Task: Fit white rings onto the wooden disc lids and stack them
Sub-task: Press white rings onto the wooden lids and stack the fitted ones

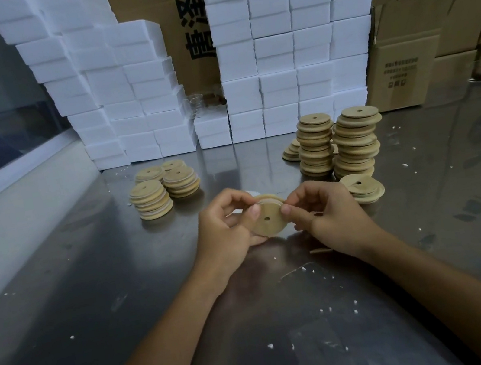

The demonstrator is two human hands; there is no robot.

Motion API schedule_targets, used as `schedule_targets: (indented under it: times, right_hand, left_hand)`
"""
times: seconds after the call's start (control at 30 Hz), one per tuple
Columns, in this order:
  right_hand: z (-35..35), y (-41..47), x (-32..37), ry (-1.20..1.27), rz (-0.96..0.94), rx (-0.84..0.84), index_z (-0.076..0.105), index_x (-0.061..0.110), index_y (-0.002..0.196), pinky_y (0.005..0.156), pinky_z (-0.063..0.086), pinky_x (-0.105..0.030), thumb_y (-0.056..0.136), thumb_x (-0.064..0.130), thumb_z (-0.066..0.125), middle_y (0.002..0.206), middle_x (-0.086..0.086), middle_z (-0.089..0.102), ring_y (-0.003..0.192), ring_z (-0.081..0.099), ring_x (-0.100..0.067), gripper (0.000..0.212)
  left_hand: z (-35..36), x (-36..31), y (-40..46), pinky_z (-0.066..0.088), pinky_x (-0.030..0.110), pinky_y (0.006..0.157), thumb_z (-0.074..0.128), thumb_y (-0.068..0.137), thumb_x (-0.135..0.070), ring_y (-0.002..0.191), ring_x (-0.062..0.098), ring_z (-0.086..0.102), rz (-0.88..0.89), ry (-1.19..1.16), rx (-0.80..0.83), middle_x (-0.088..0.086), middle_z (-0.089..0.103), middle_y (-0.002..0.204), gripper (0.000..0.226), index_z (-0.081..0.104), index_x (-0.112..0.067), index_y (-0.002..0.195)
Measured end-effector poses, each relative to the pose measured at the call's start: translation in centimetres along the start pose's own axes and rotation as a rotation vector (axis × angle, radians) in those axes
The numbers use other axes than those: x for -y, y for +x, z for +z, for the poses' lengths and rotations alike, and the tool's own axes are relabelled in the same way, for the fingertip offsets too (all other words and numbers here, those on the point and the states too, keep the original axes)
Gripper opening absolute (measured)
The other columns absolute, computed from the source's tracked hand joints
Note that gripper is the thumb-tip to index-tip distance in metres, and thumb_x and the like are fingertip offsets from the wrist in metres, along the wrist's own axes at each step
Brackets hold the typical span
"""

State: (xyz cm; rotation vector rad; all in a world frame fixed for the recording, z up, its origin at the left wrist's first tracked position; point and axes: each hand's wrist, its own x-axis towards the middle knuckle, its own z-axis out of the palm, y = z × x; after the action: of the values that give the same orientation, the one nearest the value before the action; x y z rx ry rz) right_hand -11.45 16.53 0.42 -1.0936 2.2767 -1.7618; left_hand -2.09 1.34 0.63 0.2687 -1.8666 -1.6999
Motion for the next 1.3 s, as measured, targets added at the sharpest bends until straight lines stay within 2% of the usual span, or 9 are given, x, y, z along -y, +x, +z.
schedule_targets:
  times: [0.2, 0.33, 0.47, 0.77, 0.83, 0.93, 1.03, 1.13, 1.3]
  right_hand:
    - [0.5, -0.3, 0.2, 0.107, 0.016, 0.017, 0.065, 0.007, 0.093, 0.068, 0.058, -0.048, 0.087, 0.007, 0.073, 0.082, -0.017, 0.072, 0.066, 0.066, -0.032, 0.01]
    - [0.5, -0.2, 0.3, 0.125, -0.073, -0.059, 0.069, 0.008, 0.094, 0.06, 0.057, -0.03, 0.089, 0.006, 0.072, 0.082, -0.013, 0.073, 0.068, 0.066, -0.02, 0.006]
    - [0.8, -0.4, 0.4, 0.085, -0.065, -0.038, 0.071, 0.01, 0.093, 0.059, 0.056, -0.027, 0.088, 0.01, 0.074, 0.08, -0.003, 0.073, 0.068, 0.067, -0.012, 0.006]
    - [-0.7, 0.0, 0.2, -0.141, -0.083, -0.362, 0.072, 0.014, 0.086, 0.064, 0.047, -0.009, 0.09, 0.015, 0.07, 0.076, 0.012, 0.069, 0.07, 0.063, -0.001, 0.006]
    - [-0.9, 0.1, 0.2, -0.154, -0.071, -0.416, 0.072, 0.015, 0.085, 0.063, 0.045, -0.005, 0.09, 0.015, 0.069, 0.075, 0.013, 0.068, 0.07, 0.061, 0.004, 0.006]
    - [-1.2, 0.1, 0.2, -0.191, -0.044, -0.488, 0.072, 0.018, 0.086, 0.065, 0.043, -0.003, 0.09, 0.016, 0.069, 0.077, 0.017, 0.067, 0.074, 0.06, 0.01, 0.005]
    - [-1.5, 0.2, -0.1, -0.385, 0.019, -0.541, 0.071, 0.026, 0.09, 0.085, 0.04, -0.028, 0.088, 0.024, 0.067, 0.085, 0.019, 0.065, 0.085, 0.056, -0.002, 0.005]
    - [-2.1, 0.2, -0.6, -0.626, 0.203, -0.471, 0.067, 0.026, 0.111, 0.097, 0.028, -0.043, 0.085, 0.029, 0.067, 0.116, 0.003, 0.06, 0.118, 0.045, -0.022, 0.027]
    - [-2.4, 0.1, -0.8, -0.667, 0.347, -0.329, 0.062, 0.024, 0.121, 0.105, 0.029, -0.052, 0.085, 0.028, 0.068, 0.134, -0.007, 0.049, 0.133, 0.035, -0.032, 0.037]
  left_hand:
    - [-0.1, -0.1, 0.2, 0.059, 0.041, 0.051, 0.063, 0.092, -0.008, 0.079, 0.023, 0.07, -0.139, -0.034, 0.006, 0.013, 0.062, 0.1, 0.013, 0.057, -0.009, 0.081]
    - [-0.9, -0.6, 0.7, 0.054, 0.033, 0.047, 0.062, 0.093, -0.01, 0.054, 0.012, 0.056, -0.067, 0.219, 0.041, 0.005, 0.056, 0.071, 0.015, 0.06, -0.012, 0.079]
    - [-1.7, -0.8, 0.9, 0.048, 0.029, 0.042, 0.055, 0.097, -0.005, 0.047, 0.015, 0.047, -0.229, 0.127, 0.102, 0.009, 0.051, 0.062, 0.021, 0.059, -0.01, 0.077]
    - [-5.6, -0.2, 3.2, 0.045, 0.019, 0.037, 0.058, 0.093, -0.007, 0.043, 0.008, 0.054, -0.343, -0.11, -0.696, 0.007, 0.065, 0.072, 0.014, 0.062, -0.009, 0.08]
    - [-6.4, 0.1, 3.7, 0.053, 0.022, 0.043, 0.058, 0.092, -0.001, 0.059, 0.012, 0.065, -0.392, -0.244, -0.776, 0.01, 0.068, 0.091, 0.008, 0.064, -0.003, 0.097]
    - [-7.4, 0.8, 4.2, 0.062, 0.038, 0.061, 0.044, 0.092, 0.004, 0.072, 0.024, 0.071, -0.446, -0.256, -0.813, 0.016, 0.066, 0.114, 0.031, 0.057, 0.0, 0.12]
    - [-7.0, 1.0, 3.9, 0.058, 0.036, 0.059, 0.047, 0.089, -0.006, 0.067, 0.026, 0.068, -0.352, 0.058, -0.778, 0.014, 0.068, 0.094, 0.018, 0.061, -0.013, 0.098]
    - [-5.6, 1.1, 2.9, 0.048, 0.029, 0.057, 0.065, 0.083, -0.013, 0.058, 0.014, 0.059, -0.007, 0.453, -0.554, -0.002, 0.061, 0.066, 0.02, 0.055, -0.025, 0.071]
    - [-3.9, 1.7, 1.6, 0.044, 0.024, 0.061, 0.081, 0.074, -0.033, 0.068, 0.007, 0.055, 0.211, 0.933, -0.02, -0.011, 0.056, 0.074, 0.018, 0.063, -0.03, 0.073]
